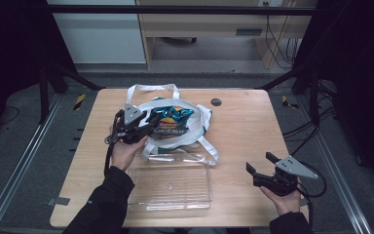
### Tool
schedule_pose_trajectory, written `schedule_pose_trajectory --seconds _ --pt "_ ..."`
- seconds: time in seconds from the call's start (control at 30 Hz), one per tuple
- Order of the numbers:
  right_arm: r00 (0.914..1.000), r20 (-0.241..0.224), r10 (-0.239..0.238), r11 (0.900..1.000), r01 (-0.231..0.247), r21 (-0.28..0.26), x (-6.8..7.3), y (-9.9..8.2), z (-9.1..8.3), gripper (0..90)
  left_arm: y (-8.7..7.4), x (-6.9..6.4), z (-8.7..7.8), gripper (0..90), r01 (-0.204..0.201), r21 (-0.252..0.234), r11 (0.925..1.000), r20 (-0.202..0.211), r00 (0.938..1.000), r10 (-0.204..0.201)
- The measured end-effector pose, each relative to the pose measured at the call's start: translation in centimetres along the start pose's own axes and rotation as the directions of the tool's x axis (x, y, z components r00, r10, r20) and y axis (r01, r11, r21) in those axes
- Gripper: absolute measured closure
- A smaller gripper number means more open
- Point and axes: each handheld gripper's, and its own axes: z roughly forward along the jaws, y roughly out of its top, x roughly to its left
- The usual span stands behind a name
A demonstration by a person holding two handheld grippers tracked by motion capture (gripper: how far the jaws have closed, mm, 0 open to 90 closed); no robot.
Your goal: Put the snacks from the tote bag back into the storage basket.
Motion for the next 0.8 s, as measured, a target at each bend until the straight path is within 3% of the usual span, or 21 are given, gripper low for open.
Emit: schedule_pose_trajectory --seconds 0.63,0.8 --pt "1.0 0.0 -0.005 1.0 0.005 -0.001 0.0 0.0 0.0 16.9 -0.3 0.4 1.0 68.0 0.011 0.011 0.9999 0.007 0.9999 -0.011" --pt "1.0 0.0 -0.002 1.0 0.002 -0.001 0.0 0.0 0.0 16.9 -0.2 0.4 1.1 75.1 0.012 0.025 0.9996 0.01 0.9999 -0.013"
